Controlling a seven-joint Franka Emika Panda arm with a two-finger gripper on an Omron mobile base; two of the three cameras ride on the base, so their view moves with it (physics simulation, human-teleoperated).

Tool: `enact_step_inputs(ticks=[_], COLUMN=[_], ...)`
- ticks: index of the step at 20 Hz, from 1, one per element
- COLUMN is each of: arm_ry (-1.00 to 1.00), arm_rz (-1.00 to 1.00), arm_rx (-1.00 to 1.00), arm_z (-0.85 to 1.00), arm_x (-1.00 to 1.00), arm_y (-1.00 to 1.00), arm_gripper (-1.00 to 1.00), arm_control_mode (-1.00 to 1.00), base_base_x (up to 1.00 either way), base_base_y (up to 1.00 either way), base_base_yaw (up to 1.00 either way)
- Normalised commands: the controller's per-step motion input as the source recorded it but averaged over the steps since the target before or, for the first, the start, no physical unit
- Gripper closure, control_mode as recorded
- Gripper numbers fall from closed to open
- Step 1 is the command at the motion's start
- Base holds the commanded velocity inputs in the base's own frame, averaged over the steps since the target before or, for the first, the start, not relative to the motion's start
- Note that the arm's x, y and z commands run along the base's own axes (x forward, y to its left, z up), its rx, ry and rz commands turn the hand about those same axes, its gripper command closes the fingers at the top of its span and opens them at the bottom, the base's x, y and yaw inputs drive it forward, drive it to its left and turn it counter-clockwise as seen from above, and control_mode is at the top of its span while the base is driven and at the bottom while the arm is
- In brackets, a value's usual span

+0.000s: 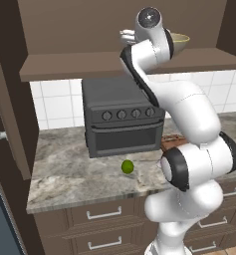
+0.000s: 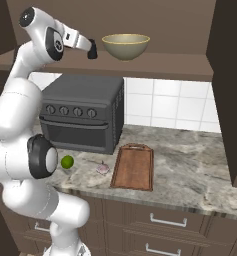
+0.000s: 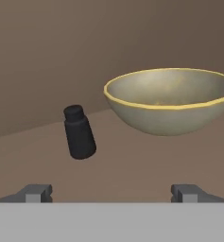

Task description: Open the cabinet. Place the bowl and condiment on the counter. Then place the lime and garlic on the cutting board.

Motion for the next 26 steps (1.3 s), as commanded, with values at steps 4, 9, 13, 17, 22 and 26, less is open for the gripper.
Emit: enact_step_inputs(ticks=[4, 9, 13, 17, 22, 26], arm_ry=[0.02, 0.02, 0.0, 0.0, 0.0, 0.0], arm_rz=[-0.02, -0.02, -0.03, -0.02, -0.01, -0.02], arm_rx=[0.0, 0.0, 0.0, 0.0, 0.0, 0.0], arm_z=[0.0, -0.02, -0.05, -0.04, -0.04, -0.05], arm_x=[0.31, 0.28, 0.27, 0.27, 0.29, 0.28], arm_y=[0.0, 0.0, -0.01, -0.01, 0.0, -0.02], arm_gripper=[-1.0, -1.0, -1.0, -1.0, -1.0, -1.0], arm_control_mode=[-1.0, -1.0, -1.0, -1.0, -1.0, -1.0], base_base_x=[0.0, 0.0, 0.0, 0.0, 0.0, 0.0], base_base_y=[0.0, 0.0, 0.0, 0.0, 0.0, 0.0], base_base_yaw=[0.0, 0.0, 0.0, 0.0, 0.0, 0.0])
